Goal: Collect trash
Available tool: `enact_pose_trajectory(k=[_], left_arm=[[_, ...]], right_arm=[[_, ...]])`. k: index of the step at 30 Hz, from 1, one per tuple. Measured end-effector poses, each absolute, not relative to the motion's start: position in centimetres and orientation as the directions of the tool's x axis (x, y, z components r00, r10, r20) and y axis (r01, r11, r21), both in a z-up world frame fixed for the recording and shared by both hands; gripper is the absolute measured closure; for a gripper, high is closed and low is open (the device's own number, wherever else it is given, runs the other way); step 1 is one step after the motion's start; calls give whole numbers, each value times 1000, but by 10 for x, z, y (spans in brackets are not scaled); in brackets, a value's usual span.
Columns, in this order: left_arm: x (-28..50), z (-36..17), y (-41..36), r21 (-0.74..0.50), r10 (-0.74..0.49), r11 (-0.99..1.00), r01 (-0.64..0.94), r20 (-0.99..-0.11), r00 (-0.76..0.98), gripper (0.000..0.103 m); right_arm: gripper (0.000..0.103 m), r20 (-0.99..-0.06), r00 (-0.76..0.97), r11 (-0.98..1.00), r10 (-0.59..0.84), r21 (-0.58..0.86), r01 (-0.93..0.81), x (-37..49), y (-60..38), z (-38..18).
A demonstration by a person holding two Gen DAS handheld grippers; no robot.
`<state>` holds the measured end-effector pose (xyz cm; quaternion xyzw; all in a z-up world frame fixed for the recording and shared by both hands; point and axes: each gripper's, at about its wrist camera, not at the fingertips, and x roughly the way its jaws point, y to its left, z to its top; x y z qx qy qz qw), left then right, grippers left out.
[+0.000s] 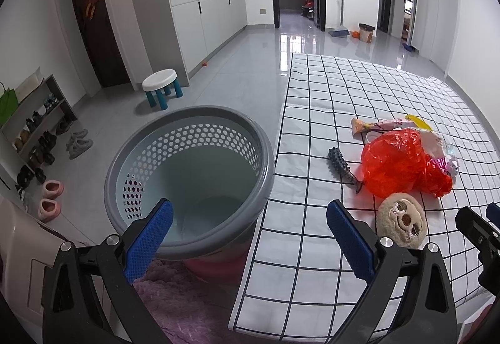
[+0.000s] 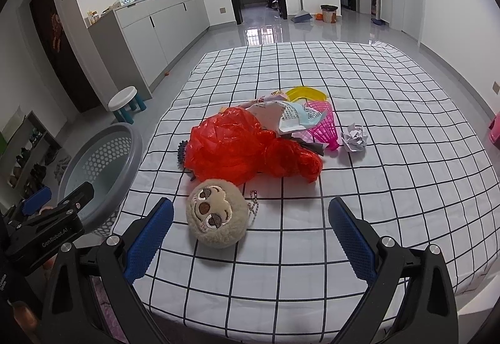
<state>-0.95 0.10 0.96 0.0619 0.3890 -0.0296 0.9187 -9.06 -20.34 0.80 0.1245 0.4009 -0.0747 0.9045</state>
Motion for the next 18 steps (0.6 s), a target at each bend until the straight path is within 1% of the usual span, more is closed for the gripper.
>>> enact_pose_trajectory(k=[18], left_arm=[[-11,11,3,90,-9,991,104,-715,699,6]], right_arm=[[8,-740,671,958,-39,164,236,-92,-203,9]])
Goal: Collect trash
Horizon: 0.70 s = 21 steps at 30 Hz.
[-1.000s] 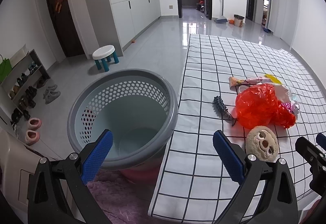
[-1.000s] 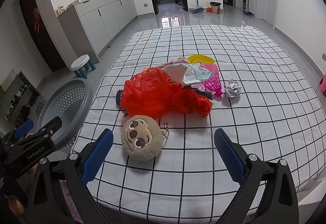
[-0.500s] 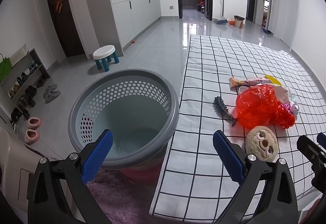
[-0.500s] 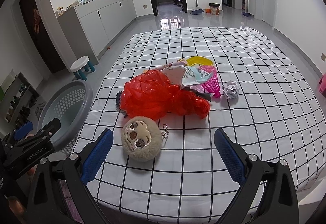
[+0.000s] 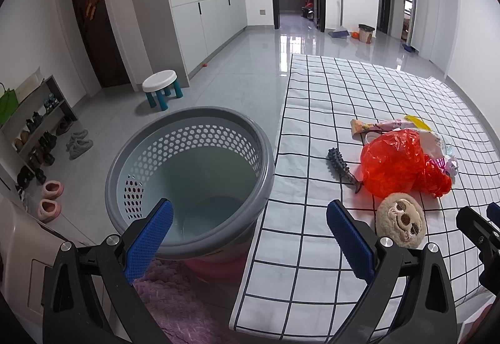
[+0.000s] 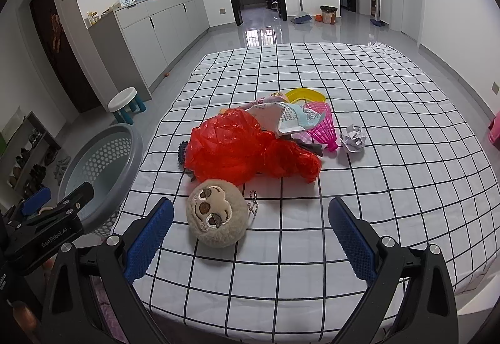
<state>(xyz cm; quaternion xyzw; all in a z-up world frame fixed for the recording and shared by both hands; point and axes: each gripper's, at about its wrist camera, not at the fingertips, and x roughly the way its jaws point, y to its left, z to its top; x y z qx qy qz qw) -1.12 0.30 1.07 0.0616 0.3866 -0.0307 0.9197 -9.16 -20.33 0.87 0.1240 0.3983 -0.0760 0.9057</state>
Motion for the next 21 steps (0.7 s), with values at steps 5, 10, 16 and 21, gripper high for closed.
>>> enact_pose_trajectory(k=[5,10,16,21], left_arm=[[-11,11,3,90,-8,990,104,-714,700,6],[-11,11,3,89,-8,991,103,-715,699,6],[-11,11,3,90,-9,991,104,-715,699,6],[-11,10,3,90,-9,991,104,-715,699,6]], right_arm=[[8,-740,671,958,-39,164,236,-92,-203,9],[8,-737,674,956,-40,167,240,-93,-205,10],[8,-735,677,955,-41,170,242,-94,-206,11],[8,-735,677,955,-41,170,243,-94,-206,11]])
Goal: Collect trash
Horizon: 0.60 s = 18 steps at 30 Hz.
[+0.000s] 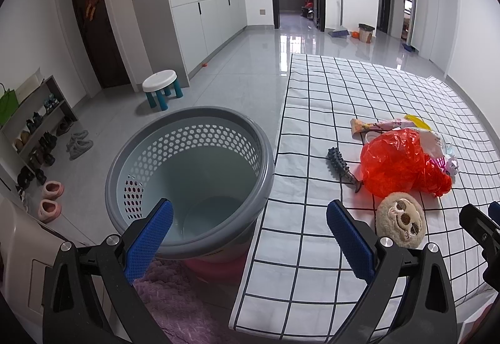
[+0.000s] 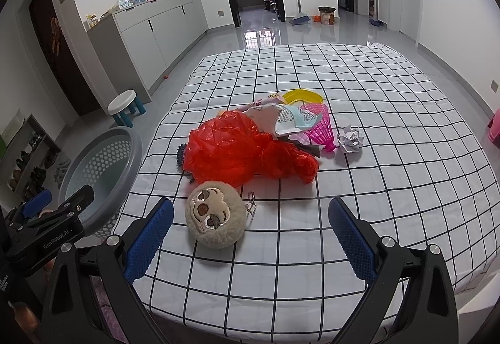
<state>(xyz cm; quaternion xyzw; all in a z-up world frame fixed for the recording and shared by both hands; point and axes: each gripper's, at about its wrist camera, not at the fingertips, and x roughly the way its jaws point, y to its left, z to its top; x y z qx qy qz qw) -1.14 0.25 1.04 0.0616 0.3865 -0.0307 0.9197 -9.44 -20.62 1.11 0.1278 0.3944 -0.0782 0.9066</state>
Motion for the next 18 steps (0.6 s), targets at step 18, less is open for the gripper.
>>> enact_pose_trajectory(k=[18], left_arm=[[-14,4,-6,92,-19,988,125,-725,688,6]], right_arm=[[8,-748,663,952,-30,180,247,-96,-212,3]])
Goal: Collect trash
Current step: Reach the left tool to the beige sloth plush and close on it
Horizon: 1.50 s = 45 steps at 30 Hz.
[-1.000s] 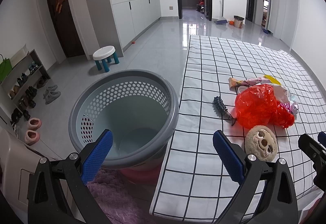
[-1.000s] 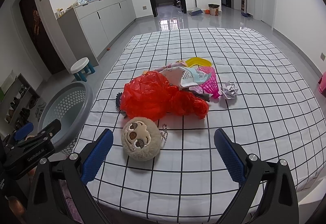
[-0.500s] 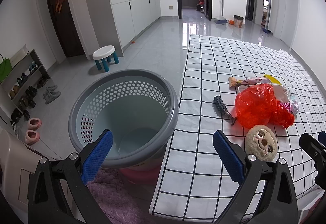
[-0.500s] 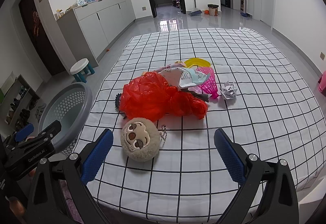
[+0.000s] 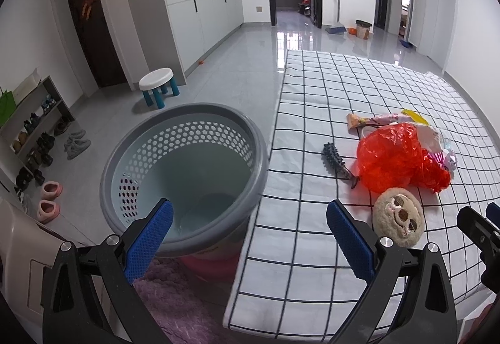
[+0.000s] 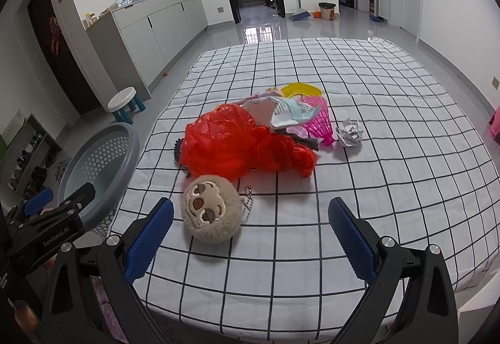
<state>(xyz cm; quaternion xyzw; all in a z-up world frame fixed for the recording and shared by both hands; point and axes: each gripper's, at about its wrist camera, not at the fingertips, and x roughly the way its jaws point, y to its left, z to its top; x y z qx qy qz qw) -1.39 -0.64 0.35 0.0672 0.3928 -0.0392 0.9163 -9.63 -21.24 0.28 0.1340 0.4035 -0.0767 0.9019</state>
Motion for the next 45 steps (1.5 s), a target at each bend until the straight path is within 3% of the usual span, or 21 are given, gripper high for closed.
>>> enact_pose_trajectory(k=[31,42,45], left_arm=[[-16,-46,-122,-5,-243,909,416,-818,521,6],[-5,-69,-146,28,-207,906,423,-842,498,6],[-5,-71,-146,48,-191,908,416,-836,514,12]], right_arm=[[8,-784,613,872,-102,226,434,-130,-322,-42],[8,-792,605,859,-86,249,448,-130,-334,-53],[8,-792,604,861,-87,246,446,-127,-335,-54]])
